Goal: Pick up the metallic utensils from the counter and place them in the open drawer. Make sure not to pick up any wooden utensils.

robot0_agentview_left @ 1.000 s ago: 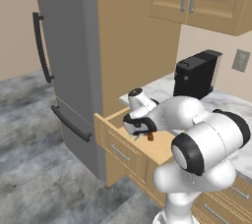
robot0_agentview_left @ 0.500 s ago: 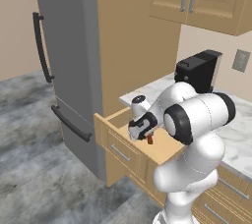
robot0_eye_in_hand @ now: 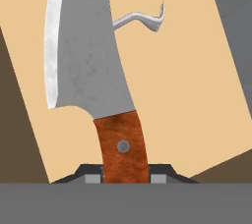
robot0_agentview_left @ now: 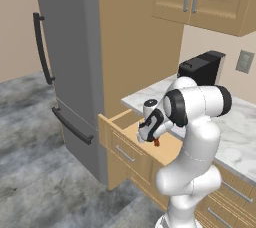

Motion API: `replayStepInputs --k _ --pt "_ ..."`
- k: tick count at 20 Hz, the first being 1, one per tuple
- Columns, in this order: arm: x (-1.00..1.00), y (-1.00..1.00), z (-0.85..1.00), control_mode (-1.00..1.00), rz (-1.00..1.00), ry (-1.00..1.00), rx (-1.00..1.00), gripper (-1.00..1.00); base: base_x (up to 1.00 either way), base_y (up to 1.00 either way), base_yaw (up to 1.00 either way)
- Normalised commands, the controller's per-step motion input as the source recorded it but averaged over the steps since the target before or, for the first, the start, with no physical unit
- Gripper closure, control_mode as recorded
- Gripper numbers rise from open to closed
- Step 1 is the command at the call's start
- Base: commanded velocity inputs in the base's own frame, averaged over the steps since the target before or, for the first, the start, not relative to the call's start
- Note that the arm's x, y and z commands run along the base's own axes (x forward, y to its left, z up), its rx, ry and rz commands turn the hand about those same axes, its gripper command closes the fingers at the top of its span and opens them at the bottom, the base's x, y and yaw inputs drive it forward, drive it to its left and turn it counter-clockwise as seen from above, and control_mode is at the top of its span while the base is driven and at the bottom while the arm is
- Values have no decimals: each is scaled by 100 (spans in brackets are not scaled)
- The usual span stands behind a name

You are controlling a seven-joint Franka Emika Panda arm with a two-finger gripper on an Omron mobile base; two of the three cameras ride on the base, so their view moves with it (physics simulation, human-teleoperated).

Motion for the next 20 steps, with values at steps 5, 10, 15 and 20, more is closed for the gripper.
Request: replayStepInputs --k 5,10,15,20 --pt "15 6 -10 -100 0 0 0 100 0 0 0" --pt "0 25 -30 -100 0 7 0 100 0 0 0" --pt "-14 37 -36 -100 0 5 0 100 0 0 0" --pt "-41 59 -35 -100 -1 0 0 100 0 0 0"
